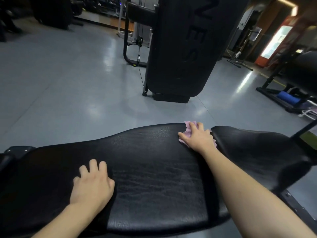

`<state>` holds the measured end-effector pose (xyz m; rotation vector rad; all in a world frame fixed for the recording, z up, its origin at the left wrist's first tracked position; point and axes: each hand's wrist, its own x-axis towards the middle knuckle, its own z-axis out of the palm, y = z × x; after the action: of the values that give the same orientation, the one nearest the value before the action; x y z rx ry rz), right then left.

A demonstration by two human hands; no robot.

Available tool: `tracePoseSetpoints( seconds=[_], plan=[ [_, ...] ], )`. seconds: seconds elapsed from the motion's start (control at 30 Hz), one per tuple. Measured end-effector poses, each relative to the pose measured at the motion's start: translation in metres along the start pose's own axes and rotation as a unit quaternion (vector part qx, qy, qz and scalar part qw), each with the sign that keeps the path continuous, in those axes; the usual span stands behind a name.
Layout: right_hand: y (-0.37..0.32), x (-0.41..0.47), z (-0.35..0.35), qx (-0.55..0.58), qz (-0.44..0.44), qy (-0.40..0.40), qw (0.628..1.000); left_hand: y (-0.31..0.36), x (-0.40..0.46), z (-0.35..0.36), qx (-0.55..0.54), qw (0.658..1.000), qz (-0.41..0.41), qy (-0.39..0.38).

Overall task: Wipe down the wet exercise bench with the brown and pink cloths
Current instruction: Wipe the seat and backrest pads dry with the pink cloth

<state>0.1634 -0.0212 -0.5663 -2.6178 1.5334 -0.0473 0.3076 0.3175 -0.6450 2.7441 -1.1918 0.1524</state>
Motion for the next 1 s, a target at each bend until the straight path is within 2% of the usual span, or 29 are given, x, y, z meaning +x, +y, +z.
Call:
tracePoseSetpoints(
  seconds=[0.13,0.57,0.7,1.0],
  plan=[
    [-0.007,0.024,-0.002,-0.009,-0.005,-0.011,1.0,0.003,0.002,0.002,-0.002,1.0,0.007,0.006],
    [-0.048,0.055,0.008,-0.104,-0.104,-0.021,0.989,0.006,0.008,-0.003,0.01,0.994,-0.018,-0.108],
    [-0.105,0.043,0.028,-0.125,-0.181,-0.036,0.975,0.013,0.01,-0.02,0.022,0.989,-0.041,-0.138],
    [-0.263,-0.021,0.09,-0.115,-0.338,-0.087,0.93,-0.008,0.011,-0.025,-0.017,0.994,-0.012,-0.105]
  ],
)
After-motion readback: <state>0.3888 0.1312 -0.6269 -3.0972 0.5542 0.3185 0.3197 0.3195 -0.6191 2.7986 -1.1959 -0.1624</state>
